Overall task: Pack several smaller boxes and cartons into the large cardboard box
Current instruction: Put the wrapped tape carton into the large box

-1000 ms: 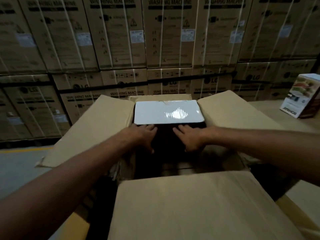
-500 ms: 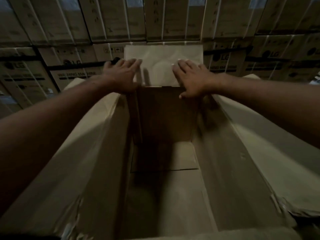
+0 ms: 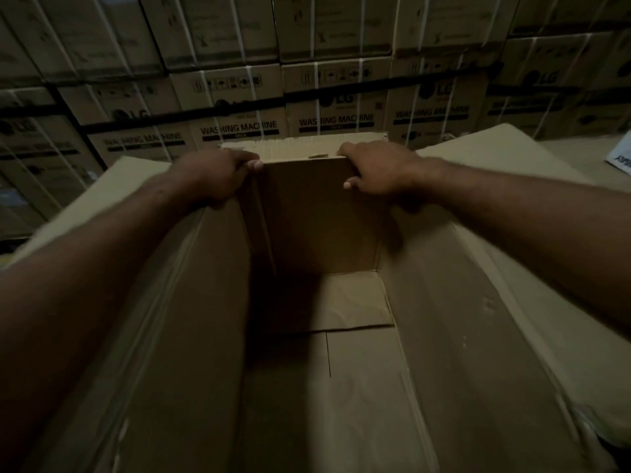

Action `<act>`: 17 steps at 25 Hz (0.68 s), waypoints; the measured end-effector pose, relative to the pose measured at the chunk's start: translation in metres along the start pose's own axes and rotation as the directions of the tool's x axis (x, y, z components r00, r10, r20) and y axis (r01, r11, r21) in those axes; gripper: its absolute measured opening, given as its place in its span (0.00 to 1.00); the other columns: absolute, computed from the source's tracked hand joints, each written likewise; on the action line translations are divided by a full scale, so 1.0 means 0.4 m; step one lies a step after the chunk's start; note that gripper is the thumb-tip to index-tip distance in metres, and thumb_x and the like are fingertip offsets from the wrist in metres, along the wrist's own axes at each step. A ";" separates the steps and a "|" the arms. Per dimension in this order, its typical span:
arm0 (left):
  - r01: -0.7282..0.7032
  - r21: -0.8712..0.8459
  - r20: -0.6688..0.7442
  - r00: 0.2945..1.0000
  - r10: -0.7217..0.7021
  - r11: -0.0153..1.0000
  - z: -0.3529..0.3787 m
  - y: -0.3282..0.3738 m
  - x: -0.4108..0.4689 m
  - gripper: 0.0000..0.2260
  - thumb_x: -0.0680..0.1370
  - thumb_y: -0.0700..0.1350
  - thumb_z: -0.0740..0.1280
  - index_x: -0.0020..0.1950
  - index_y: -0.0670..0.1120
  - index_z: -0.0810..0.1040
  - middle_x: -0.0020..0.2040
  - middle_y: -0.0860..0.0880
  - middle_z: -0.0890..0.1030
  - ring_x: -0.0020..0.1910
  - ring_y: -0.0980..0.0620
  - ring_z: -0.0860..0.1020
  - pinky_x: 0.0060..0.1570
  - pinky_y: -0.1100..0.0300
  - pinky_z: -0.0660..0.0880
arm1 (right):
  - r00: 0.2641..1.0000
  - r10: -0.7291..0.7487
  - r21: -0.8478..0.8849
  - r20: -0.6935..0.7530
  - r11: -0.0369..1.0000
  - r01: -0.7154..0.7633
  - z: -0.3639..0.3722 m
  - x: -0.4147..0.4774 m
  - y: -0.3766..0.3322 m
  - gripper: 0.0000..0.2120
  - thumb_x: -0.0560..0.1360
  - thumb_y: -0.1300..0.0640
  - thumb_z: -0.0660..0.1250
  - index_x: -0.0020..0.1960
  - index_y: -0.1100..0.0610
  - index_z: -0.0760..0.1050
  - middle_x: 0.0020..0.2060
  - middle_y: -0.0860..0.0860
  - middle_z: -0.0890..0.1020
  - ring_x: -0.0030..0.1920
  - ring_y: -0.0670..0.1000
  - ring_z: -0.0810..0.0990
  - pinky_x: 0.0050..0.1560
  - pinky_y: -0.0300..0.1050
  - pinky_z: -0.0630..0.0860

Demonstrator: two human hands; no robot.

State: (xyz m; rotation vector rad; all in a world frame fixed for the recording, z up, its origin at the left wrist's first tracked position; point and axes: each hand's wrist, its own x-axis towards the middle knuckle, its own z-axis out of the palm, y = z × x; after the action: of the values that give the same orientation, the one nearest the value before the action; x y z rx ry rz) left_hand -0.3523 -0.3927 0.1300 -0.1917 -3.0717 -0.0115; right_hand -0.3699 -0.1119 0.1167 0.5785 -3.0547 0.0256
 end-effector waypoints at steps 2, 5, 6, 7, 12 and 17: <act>-0.005 0.136 0.007 1.000 0.004 0.991 -0.010 0.008 -0.018 0.28 0.84 0.64 0.52 0.82 0.56 0.59 0.78 0.45 0.68 0.69 0.39 0.75 0.62 0.41 0.73 | 0.999 0.015 -0.089 -0.039 0.996 -0.018 0.003 -0.019 -0.019 0.35 0.80 0.44 0.68 0.81 0.51 0.57 0.78 0.56 0.66 0.77 0.60 0.65 0.76 0.63 0.62; 0.034 0.230 0.140 0.988 -0.068 0.973 -0.019 0.010 -0.073 0.41 0.80 0.65 0.63 0.84 0.54 0.42 0.84 0.47 0.45 0.82 0.38 0.48 0.74 0.27 0.51 | 0.996 -0.017 -0.281 -0.086 0.960 -0.008 0.010 -0.088 -0.062 0.48 0.76 0.39 0.70 0.84 0.49 0.45 0.84 0.55 0.48 0.83 0.61 0.46 0.78 0.72 0.47; 0.078 0.227 0.169 0.978 -0.119 0.971 -0.017 0.009 -0.100 0.45 0.79 0.63 0.67 0.83 0.55 0.38 0.84 0.48 0.40 0.82 0.37 0.43 0.73 0.25 0.48 | 0.996 -0.002 -0.358 -0.085 0.933 -0.028 0.020 -0.123 -0.075 0.49 0.76 0.38 0.70 0.84 0.48 0.43 0.84 0.56 0.45 0.83 0.62 0.43 0.77 0.74 0.44; 0.110 0.244 0.174 0.972 -0.155 0.964 -0.009 0.008 -0.131 0.48 0.78 0.59 0.70 0.83 0.56 0.36 0.83 0.48 0.37 0.81 0.35 0.41 0.71 0.24 0.47 | 0.996 0.050 -0.436 -0.071 0.897 -0.076 0.034 -0.163 -0.084 0.49 0.75 0.37 0.69 0.84 0.47 0.43 0.84 0.56 0.43 0.82 0.65 0.40 0.76 0.77 0.44; 0.089 0.281 0.107 0.987 -0.123 0.956 0.012 0.030 -0.221 0.47 0.77 0.48 0.72 0.83 0.58 0.39 0.84 0.45 0.40 0.81 0.33 0.43 0.70 0.22 0.48 | 0.950 0.302 -0.637 0.084 0.749 -0.182 0.065 -0.293 -0.087 0.37 0.75 0.43 0.69 0.81 0.50 0.61 0.83 0.61 0.48 0.80 0.71 0.43 0.72 0.81 0.53; -0.069 0.178 0.192 0.981 0.035 0.982 -0.051 0.057 -0.328 0.40 0.79 0.59 0.68 0.84 0.56 0.49 0.84 0.47 0.54 0.80 0.40 0.58 0.72 0.34 0.65 | 0.974 0.226 -0.281 0.029 0.937 -0.209 -0.029 -0.396 -0.147 0.27 0.76 0.42 0.70 0.72 0.49 0.72 0.76 0.58 0.65 0.75 0.62 0.63 0.73 0.68 0.63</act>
State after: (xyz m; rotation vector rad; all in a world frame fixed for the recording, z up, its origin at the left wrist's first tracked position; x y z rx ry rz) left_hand -0.2182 -0.3866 0.1421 -0.2780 -3.2283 0.3104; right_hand -0.2007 -0.1084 0.1232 0.2252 -3.0840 -0.4135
